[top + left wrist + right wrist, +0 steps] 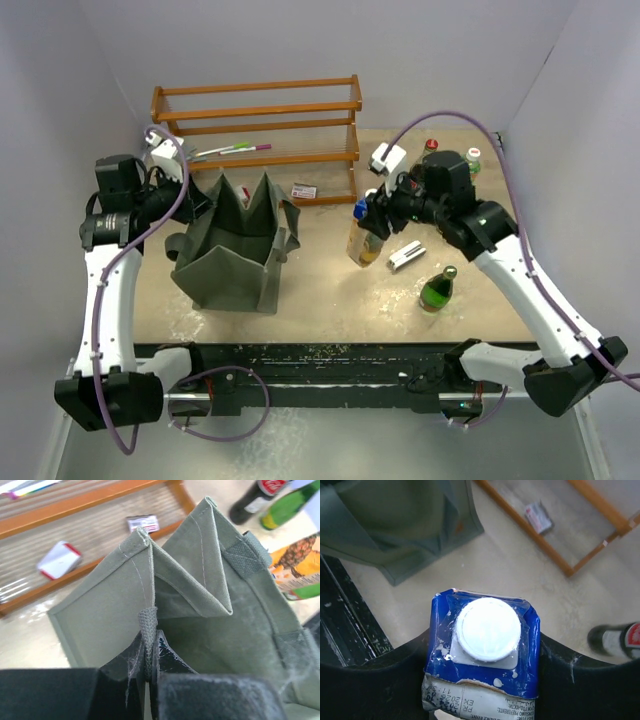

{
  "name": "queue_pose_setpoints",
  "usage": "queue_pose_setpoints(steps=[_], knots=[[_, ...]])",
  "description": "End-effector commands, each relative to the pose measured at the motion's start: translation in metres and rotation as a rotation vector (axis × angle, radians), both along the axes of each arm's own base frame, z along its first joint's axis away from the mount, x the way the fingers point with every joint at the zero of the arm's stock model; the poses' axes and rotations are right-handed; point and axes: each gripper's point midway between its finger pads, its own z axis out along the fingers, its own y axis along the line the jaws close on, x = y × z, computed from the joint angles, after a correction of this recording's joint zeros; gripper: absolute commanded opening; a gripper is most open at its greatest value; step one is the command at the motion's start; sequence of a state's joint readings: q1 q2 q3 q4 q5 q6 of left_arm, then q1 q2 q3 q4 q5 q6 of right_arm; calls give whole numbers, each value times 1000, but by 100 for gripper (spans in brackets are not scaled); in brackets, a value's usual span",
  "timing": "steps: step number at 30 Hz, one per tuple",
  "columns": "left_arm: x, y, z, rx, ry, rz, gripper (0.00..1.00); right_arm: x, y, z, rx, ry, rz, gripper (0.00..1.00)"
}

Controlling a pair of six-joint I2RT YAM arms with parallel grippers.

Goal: Place the beverage into the canvas bag

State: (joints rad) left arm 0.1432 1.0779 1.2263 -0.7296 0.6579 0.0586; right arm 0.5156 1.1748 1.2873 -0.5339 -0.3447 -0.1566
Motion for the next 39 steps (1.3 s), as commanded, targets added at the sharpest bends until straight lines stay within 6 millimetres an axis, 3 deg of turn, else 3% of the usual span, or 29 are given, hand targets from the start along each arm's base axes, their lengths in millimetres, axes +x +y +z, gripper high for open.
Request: queue_pose_setpoints(steps=[1, 7, 11, 18, 25, 33, 36, 39], knots=[[-13, -46, 33, -212, 28, -198, 2, -19, 18, 179, 257, -461, 177, 20], [-6, -86, 40, -235, 65, -295, 0, -53, 18, 245, 336, -533, 277, 20], [6, -105, 35, -271, 118, -367, 4, -60, 28, 269, 406, -525, 336, 19], [26, -120, 27, -318, 173, -398, 10, -63, 40, 309, 506, -545, 384, 13], [28, -121, 19, -272, 171, -377, 15, -63, 55, 329, 544, -544, 428, 12], [32, -114, 15, -196, 134, -341, 18, -78, 37, 362, 560, -632, 374, 11], [32, -115, 18, -198, 128, -348, 20, -81, 41, 362, 586, -602, 396, 9], [31, -117, 18, -189, 130, -356, 29, -74, 54, 354, 600, -553, 413, 9]])
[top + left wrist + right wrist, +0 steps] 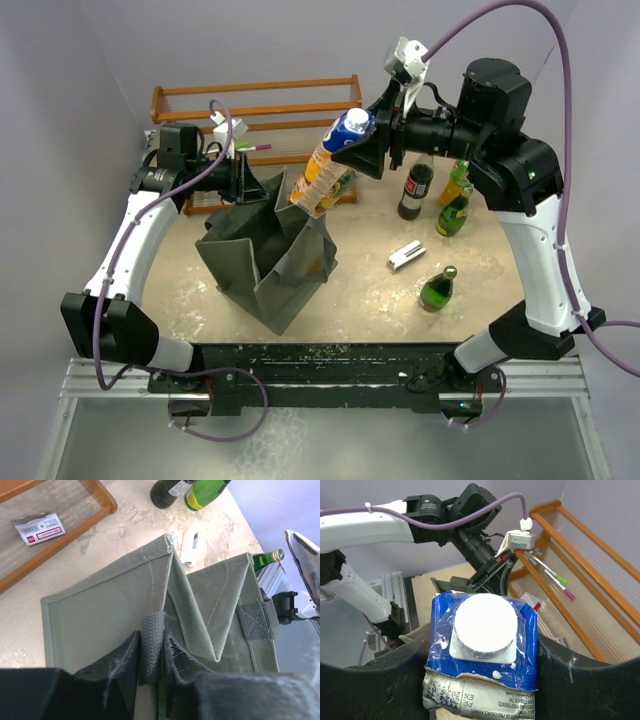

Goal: Place the beverage into the canvas bag

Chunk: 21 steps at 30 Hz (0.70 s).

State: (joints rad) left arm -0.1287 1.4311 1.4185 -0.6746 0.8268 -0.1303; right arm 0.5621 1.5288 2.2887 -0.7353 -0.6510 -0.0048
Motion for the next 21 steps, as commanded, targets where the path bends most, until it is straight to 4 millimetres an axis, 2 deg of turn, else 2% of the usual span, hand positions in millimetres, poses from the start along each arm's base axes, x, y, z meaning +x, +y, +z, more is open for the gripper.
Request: queue_pose_setpoints(steps=[1, 8, 15, 18, 21], knots=[[-1, -4, 27, 10, -108, -23, 33, -48, -4, 108, 259, -318, 95, 8], [2, 3, 24, 55, -118, 12, 55, -54, 37, 96, 260, -259, 182, 8], [0, 19, 32, 150, -185, 57, 73, -56, 58, 94, 268, -225, 233, 7], [0, 28, 37, 198, -226, 82, 75, -51, 64, 88, 258, -210, 230, 7], [-2, 36, 40, 244, -262, 105, 72, -41, 69, 76, 233, -200, 197, 6]])
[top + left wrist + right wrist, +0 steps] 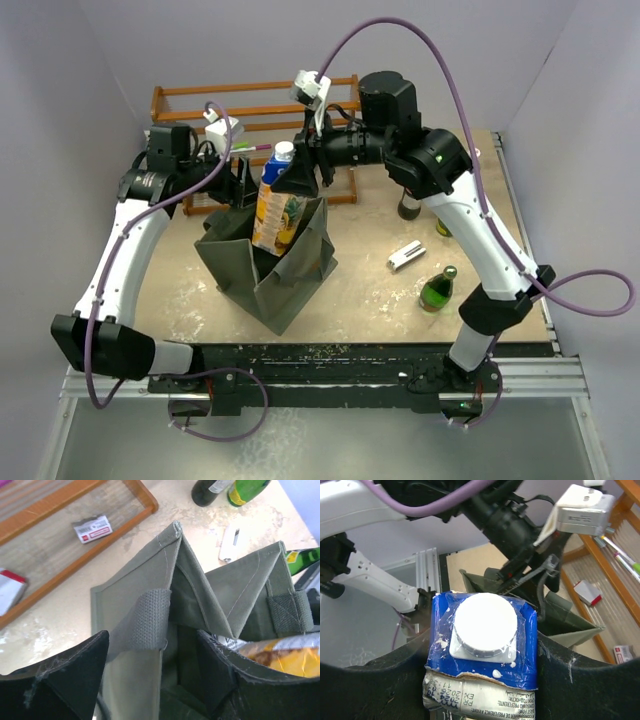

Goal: Place the beverage into the canvas bag

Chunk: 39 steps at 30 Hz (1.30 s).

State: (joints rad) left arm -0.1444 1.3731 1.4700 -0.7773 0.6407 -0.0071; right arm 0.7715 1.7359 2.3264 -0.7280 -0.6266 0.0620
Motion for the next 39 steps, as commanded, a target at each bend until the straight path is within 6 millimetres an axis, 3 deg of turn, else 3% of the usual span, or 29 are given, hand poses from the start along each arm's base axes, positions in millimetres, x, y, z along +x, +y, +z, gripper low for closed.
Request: queue_pose_setpoints(steps=[1, 9, 16, 23, 32, 39], knots=[[-2, 17, 31, 90, -157, 36, 71, -28, -28, 134, 339, -362, -9, 6], [-13, 29, 15, 171, -150, 31, 49, 24, -45, 106, 239, -398, -293, 3], [-22, 28, 14, 171, -171, 8, 28, 44, -73, 116, 213, -485, -473, 3], [-33, 8, 15, 69, -119, -80, 0, 48, -38, 78, 159, -439, -343, 4], [-37, 4, 2, 51, -84, -101, 0, 53, 3, 36, 131, -416, -183, 5], [-38, 2, 2, 41, -78, -112, 0, 68, 28, 12, 117, -439, -126, 5]])
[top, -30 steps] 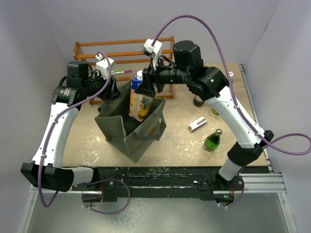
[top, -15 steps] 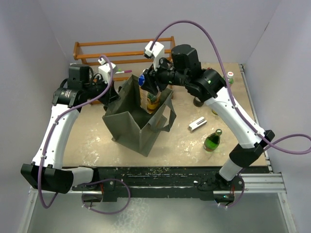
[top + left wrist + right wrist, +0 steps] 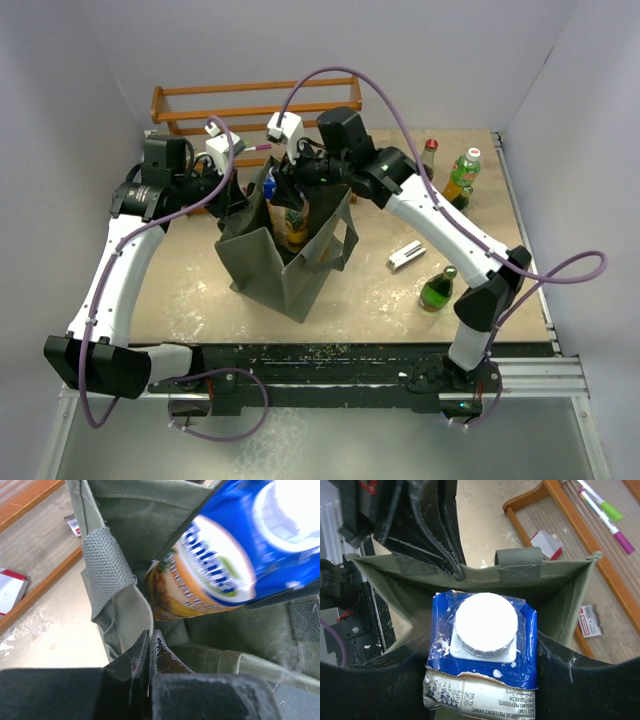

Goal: Place the beverage into the canvas bag

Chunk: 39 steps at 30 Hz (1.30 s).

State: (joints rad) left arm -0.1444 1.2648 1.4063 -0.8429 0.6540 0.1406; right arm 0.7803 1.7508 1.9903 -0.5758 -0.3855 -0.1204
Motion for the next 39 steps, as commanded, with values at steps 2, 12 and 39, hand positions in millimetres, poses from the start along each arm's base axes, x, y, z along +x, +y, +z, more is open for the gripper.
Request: queue_pose_setpoints(steps=[2, 12, 39], knots=[[-7, -6, 4, -33, 2, -30, 0, 6, 21, 121, 313, -371, 88, 5], [-10, -5, 5, -32, -1, -25, 0, 44, 30, 87, 209, -478, 32, 4], [-10, -2, 1, -25, 7, -9, 0, 83, 15, 1, 98, -608, 46, 9]])
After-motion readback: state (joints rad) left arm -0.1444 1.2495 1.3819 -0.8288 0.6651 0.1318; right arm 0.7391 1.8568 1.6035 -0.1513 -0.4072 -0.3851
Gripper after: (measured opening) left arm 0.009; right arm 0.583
